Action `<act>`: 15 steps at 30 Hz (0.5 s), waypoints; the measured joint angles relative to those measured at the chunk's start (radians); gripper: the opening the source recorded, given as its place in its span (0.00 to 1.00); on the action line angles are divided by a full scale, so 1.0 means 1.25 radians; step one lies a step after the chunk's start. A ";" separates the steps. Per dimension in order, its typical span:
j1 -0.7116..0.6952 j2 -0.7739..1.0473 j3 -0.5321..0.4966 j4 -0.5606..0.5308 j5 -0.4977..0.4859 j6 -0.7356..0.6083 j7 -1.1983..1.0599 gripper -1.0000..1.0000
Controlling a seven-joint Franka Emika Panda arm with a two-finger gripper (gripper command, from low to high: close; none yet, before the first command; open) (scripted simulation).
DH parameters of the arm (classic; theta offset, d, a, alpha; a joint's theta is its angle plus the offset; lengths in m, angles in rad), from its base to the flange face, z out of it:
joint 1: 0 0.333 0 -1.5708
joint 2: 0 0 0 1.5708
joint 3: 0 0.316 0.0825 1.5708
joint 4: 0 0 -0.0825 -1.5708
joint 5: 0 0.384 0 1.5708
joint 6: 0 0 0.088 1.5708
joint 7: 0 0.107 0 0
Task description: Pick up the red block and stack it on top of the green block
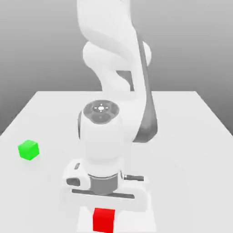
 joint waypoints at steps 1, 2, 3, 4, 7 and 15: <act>-0.003 -0.023 -0.001 -0.006 0.006 -0.018 0.004 0.00; -0.009 -0.036 -0.014 -0.014 0.010 -0.024 0.032 0.00; -0.014 -0.047 -0.030 -0.022 0.012 -0.028 0.064 0.00; -0.021 -0.056 -0.047 -0.031 0.013 -0.030 0.100 0.00; -0.042 -0.082 -0.101 -0.059 0.015 -0.032 0.215 0.00; -0.138 -0.154 -0.225 -0.132 0.000 -0.035 0.542 0.00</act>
